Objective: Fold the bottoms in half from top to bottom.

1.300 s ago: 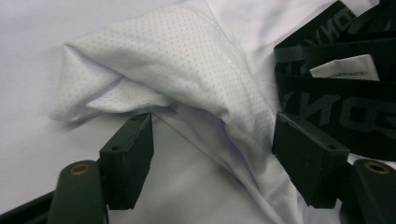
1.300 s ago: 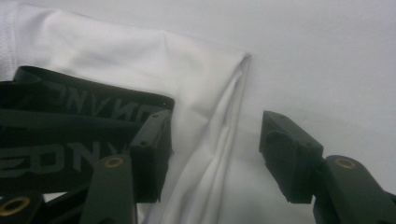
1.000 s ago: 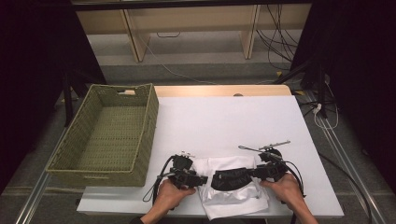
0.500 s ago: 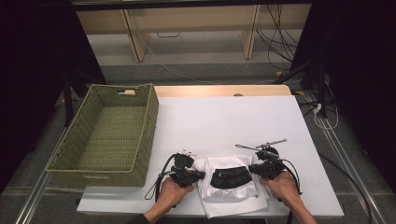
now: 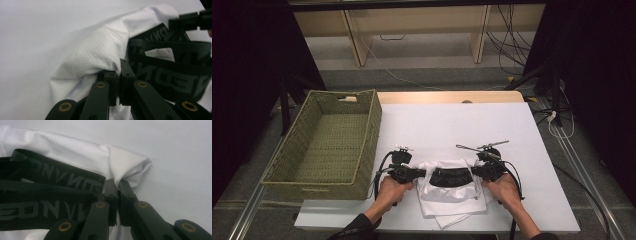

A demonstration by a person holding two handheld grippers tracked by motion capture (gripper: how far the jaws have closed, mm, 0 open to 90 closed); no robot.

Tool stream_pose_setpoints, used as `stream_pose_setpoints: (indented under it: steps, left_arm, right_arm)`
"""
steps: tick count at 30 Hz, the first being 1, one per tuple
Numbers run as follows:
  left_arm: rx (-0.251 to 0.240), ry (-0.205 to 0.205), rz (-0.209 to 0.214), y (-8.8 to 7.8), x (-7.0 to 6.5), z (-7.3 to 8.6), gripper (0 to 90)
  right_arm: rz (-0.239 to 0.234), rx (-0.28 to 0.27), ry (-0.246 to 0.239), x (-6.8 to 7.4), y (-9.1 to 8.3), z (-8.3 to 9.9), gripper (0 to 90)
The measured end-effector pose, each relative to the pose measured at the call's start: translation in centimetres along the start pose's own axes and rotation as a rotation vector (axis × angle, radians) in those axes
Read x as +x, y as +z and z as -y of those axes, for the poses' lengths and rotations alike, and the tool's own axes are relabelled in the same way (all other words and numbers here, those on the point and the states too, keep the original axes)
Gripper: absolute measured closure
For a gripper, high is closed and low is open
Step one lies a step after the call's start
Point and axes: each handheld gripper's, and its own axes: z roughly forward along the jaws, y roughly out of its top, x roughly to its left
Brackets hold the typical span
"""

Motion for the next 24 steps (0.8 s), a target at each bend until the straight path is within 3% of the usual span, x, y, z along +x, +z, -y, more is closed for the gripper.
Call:
stream_pose_setpoints:
  steps: [5, 8, 13, 18, 24]
  left_arm:
    - [0.01, 0.012, 0.017, 0.0, -0.9, 0.5, 86.0]
    - [0.012, 0.012, 0.019, -0.1, -1.0, 0.6, 85.7]
    - [0.024, -0.003, 0.034, -0.1, -0.8, 1.1, 85.4]
    - [0.029, 0.004, 0.046, -0.3, -1.0, 1.5, 84.1]
    - [0.047, 0.016, 0.053, -0.3, -1.4, 2.0, 82.7]
  right_arm:
    - [0.001, -0.001, 0.006, -0.3, -0.2, 0.0, 86.8]
    - [0.011, -0.013, 0.008, -0.3, -0.4, 0.1, 76.8]
    - [0.04, -0.06, -0.044, 0.2, -2.5, 0.7, 70.2]
    - [0.045, -0.03, -0.062, 0.4, -3.7, 2.8, 69.6]
    - [0.002, 0.041, -0.041, 0.4, -2.9, 4.3, 69.2]
